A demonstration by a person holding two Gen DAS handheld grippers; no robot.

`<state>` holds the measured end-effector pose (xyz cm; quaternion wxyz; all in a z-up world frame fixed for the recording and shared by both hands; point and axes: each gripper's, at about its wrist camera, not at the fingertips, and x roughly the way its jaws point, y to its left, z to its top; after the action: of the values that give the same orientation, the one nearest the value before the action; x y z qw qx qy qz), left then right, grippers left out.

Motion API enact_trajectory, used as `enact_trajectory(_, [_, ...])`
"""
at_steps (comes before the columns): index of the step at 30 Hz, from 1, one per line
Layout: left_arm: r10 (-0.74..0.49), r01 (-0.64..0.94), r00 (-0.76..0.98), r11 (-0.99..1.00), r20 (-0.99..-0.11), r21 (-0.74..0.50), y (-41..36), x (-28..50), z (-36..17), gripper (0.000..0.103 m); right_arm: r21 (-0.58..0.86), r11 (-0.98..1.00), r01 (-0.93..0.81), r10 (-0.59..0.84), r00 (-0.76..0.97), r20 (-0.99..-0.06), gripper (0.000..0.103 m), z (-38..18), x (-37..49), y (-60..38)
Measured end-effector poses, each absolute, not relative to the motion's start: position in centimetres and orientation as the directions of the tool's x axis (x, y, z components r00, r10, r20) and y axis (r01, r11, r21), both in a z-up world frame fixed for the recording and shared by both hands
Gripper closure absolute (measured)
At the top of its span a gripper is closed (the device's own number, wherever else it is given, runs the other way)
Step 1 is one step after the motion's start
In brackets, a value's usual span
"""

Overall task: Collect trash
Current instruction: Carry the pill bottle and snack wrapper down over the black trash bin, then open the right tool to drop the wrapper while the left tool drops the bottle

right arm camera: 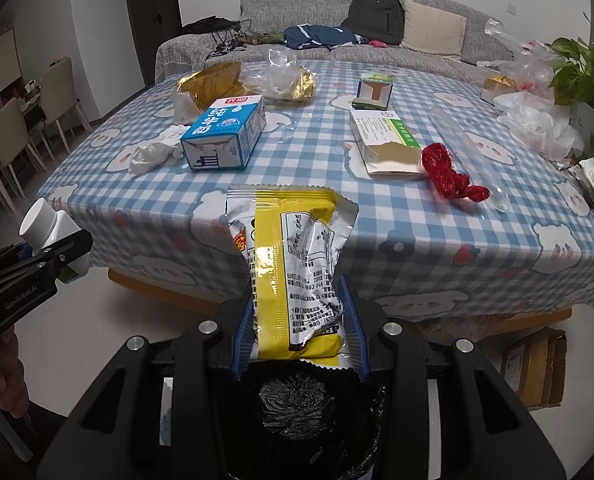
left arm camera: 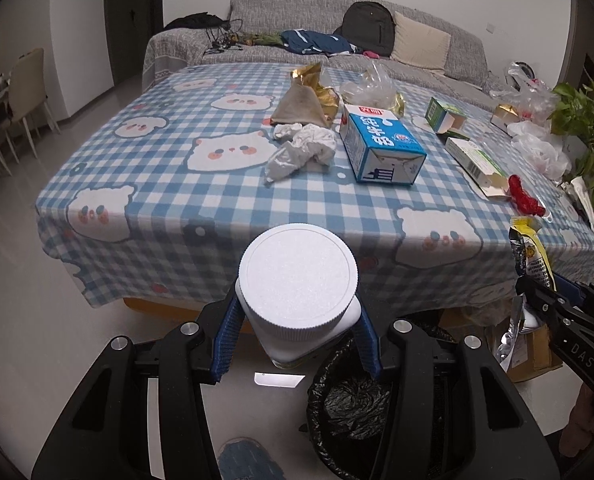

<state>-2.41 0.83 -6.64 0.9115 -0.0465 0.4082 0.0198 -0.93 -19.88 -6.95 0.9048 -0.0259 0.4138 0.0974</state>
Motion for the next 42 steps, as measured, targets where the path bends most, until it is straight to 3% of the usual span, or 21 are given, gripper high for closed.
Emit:
enact_trajectory(17, [-0.035,-0.066,0.581,0.994,-0.813,-0.089,-0.7,-5.6,-16.5,0.055,0.026,0.982,-0.187,0.131,0.570,-0.811,0.066,-14.0,-2.5,-20.2])
enact_trajectory(36, [-0.050,-0.035,0.531,0.996,-0.846,-0.081,-2.6,-5.7,-21.2,0.055,0.030,0.984,-0.174,0.110,0.473,-0.874,0.066,-22.0,-2.9,-19.9])
enact_trajectory(42, [-0.050,-0.029,0.529,0.997,-0.847,-0.077,-2.6,-5.1,-21.3,0.055,0.032,0.987,-0.155,0.104,0.484,-0.869,0.052,-22.0,-2.9,-20.5])
